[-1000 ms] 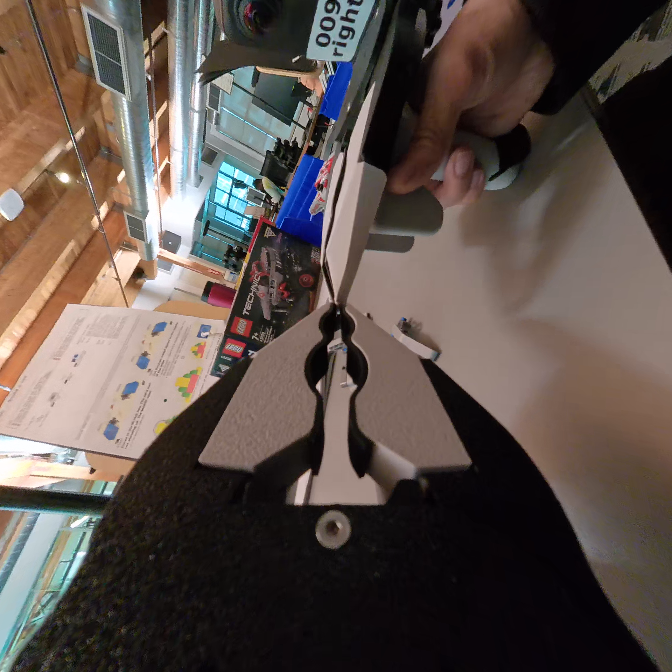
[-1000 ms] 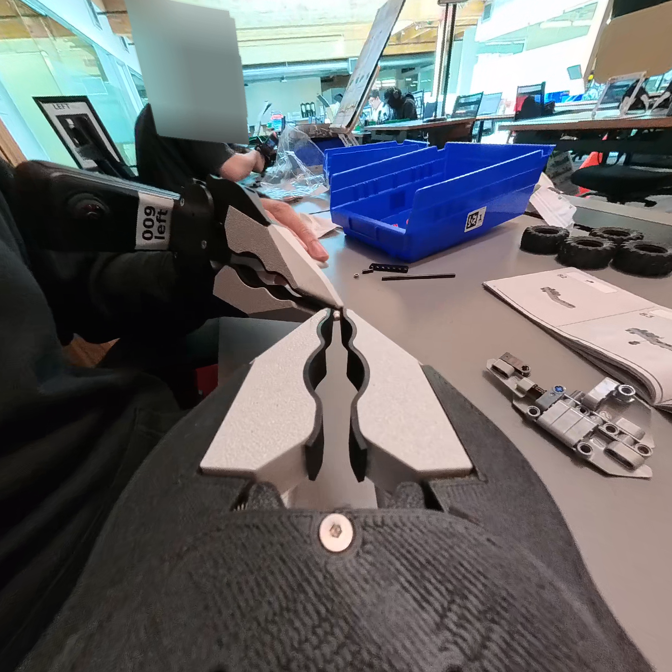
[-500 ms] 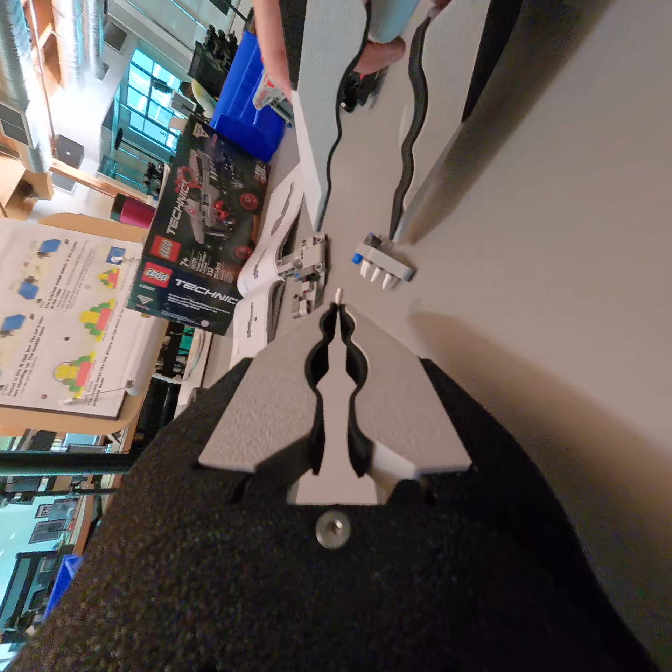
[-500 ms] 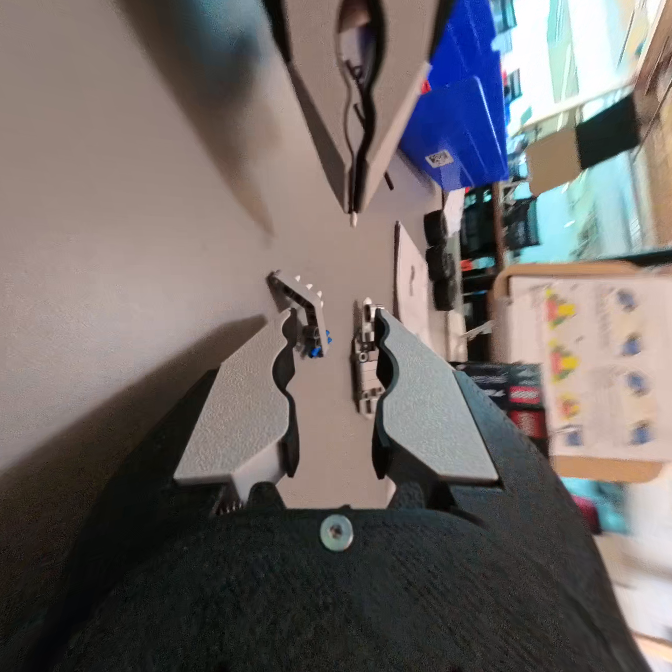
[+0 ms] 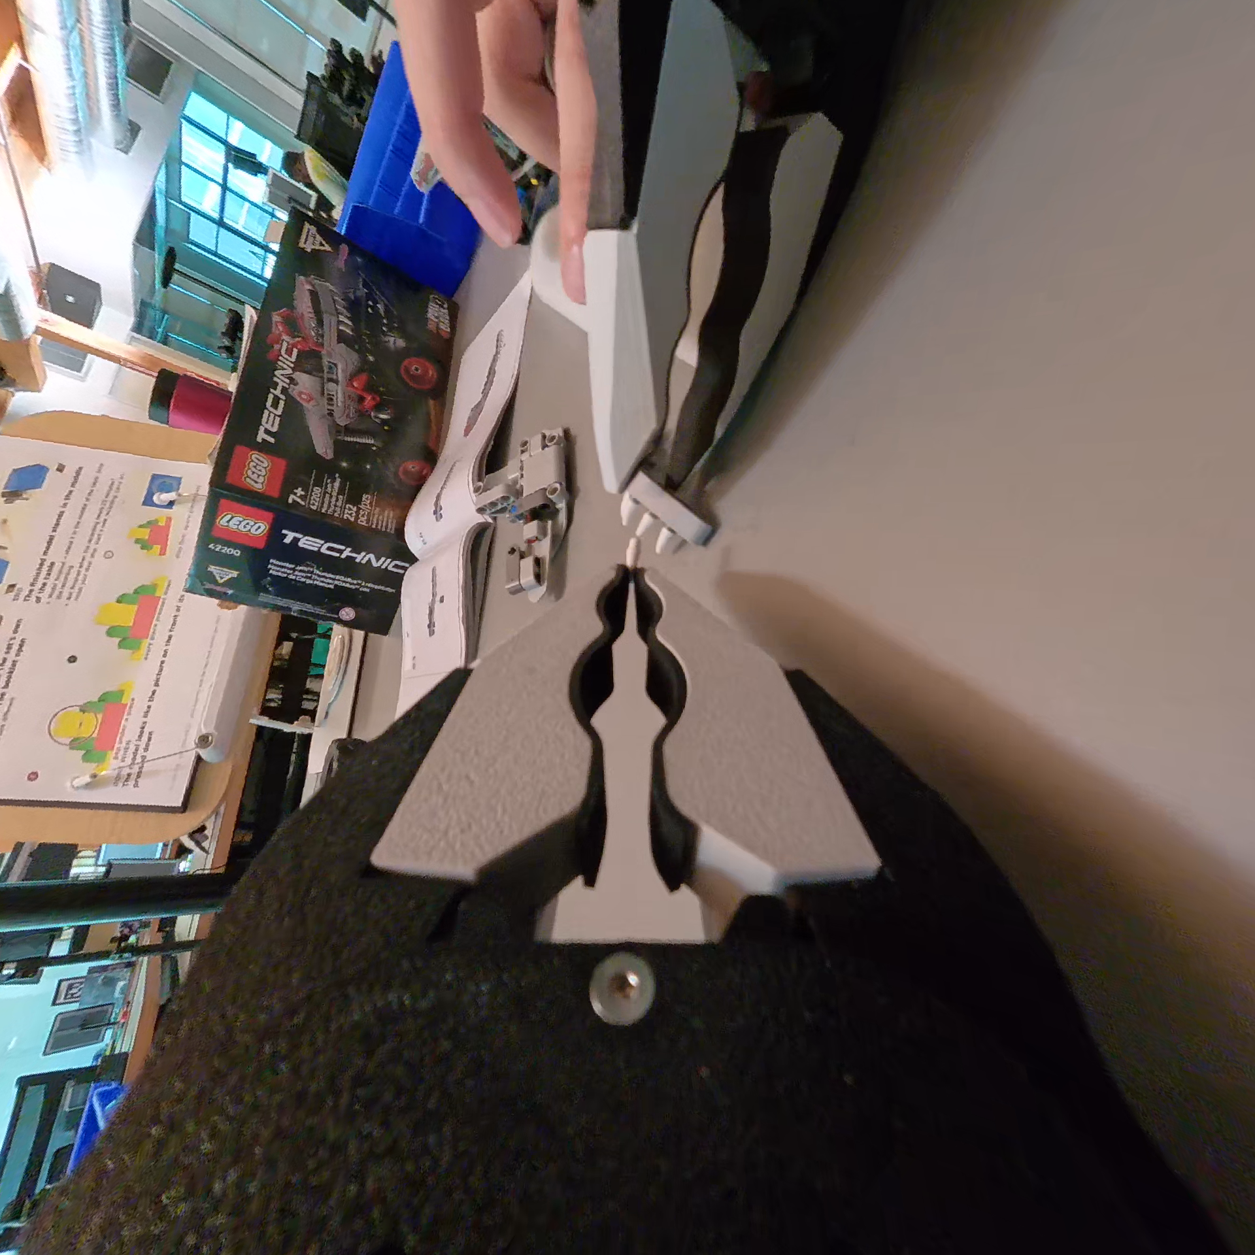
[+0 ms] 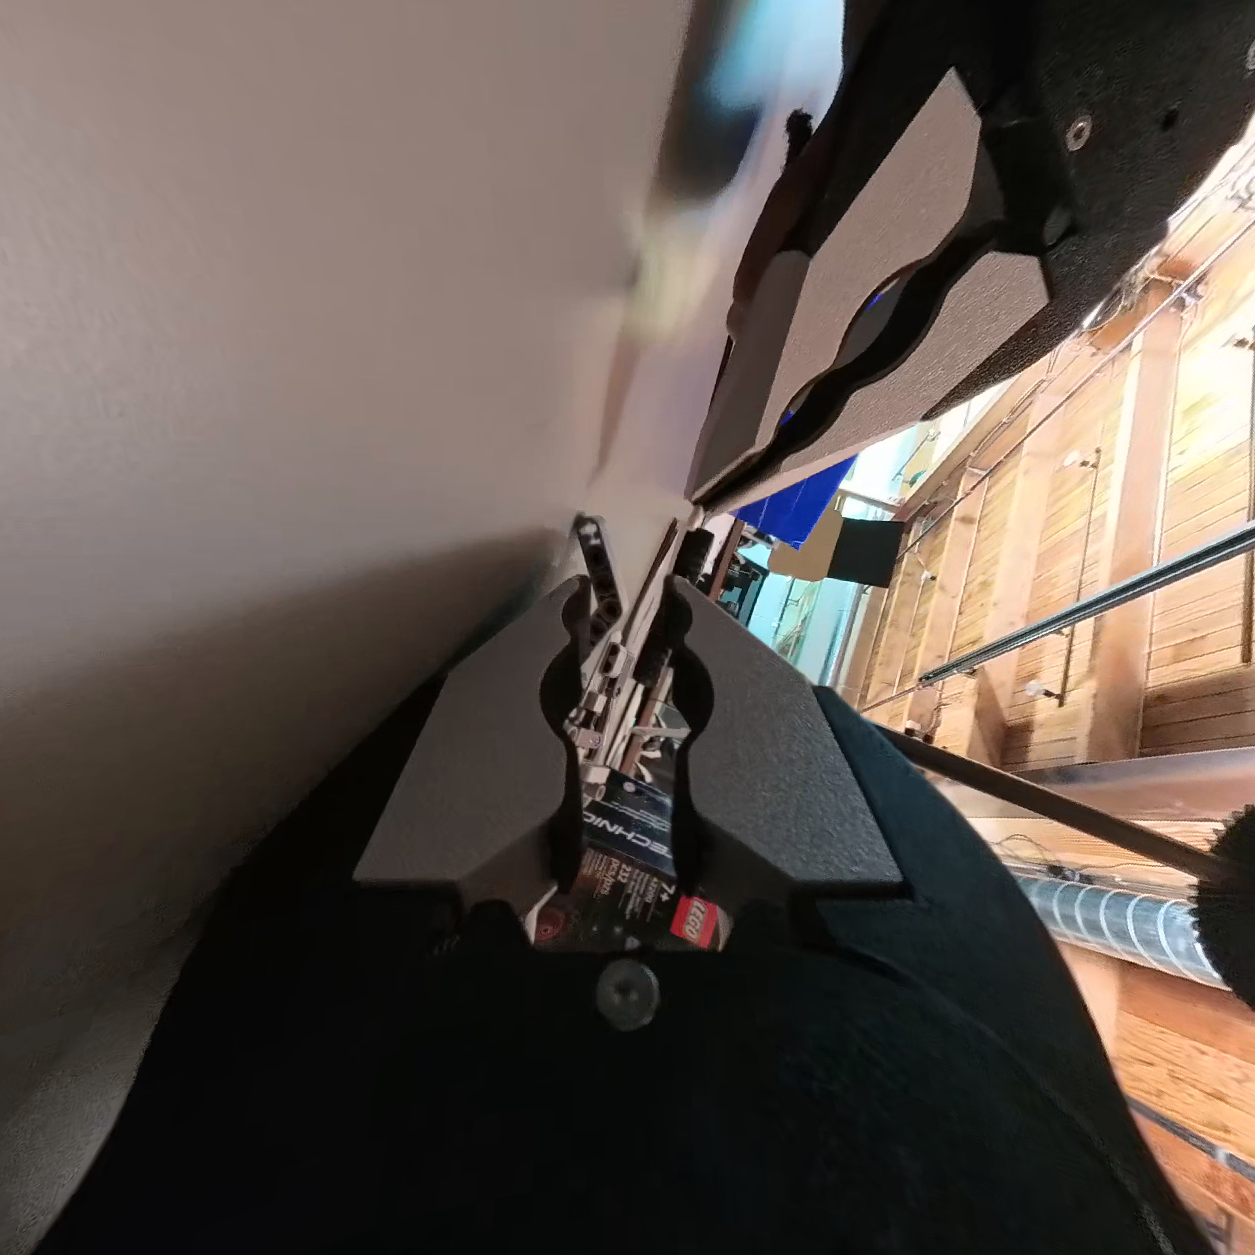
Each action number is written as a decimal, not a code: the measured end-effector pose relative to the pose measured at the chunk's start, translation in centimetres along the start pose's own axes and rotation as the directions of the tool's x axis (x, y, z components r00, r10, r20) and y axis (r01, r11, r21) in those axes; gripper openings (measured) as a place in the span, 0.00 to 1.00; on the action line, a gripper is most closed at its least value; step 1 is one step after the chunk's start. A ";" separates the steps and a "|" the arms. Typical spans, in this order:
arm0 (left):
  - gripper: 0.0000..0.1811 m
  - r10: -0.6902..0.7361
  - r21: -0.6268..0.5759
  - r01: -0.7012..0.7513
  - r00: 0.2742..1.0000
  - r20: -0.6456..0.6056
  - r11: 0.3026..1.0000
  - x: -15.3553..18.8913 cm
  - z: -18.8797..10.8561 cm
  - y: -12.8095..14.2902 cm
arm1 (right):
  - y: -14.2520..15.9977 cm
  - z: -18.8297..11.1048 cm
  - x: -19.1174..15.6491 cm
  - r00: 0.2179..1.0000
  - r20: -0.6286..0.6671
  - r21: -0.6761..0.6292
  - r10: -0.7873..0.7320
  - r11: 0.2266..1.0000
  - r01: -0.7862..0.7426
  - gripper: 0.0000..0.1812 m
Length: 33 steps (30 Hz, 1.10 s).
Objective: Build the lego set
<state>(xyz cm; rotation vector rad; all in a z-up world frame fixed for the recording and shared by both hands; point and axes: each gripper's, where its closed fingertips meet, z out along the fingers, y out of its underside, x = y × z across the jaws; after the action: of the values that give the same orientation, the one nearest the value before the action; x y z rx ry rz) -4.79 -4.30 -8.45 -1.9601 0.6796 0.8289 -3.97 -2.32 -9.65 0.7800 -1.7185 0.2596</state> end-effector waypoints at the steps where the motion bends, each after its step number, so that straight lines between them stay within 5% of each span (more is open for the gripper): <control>1: 0.00 0.001 -0.006 -0.001 1.000 -0.006 1.000 0.0 0.1 0.1 | 0.3 0.1 0.0 1.000 -0.003 -0.010 -0.016 1.000 0.016 0.11; 20: 0.00 -0.193 -0.067 0.185 0.971 -0.139 0.980 0.6 1.7 1.7 | 1.0 2.3 -0.2 0.997 0.045 0.013 -0.062 0.998 0.061 0.03; 27: 0.00 -0.206 0.020 0.205 0.977 0.056 0.979 -2.9 0.3 0.9 | 2.2 2.2 1.2 0.980 -0.085 0.012 0.180 0.984 -0.179 0.03; 30: 0.00 -0.254 0.052 0.250 0.963 0.088 0.967 -4.9 -0.1 -0.3 | 3.6 1.5 2.6 0.879 -0.071 0.037 0.472 0.882 -0.471 0.02; 33: 0.00 -0.351 0.089 0.343 0.931 0.099 0.935 -7.6 -0.2 -1.4 | 5.0 0.7 5.3 0.610 -0.037 0.144 0.792 0.608 -0.781 0.03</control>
<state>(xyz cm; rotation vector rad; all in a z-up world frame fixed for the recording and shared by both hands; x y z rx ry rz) -8.51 -2.75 -1.80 -1.8804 0.2765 0.6795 -8.11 -0.88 -3.84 0.0082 -1.8741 1.0013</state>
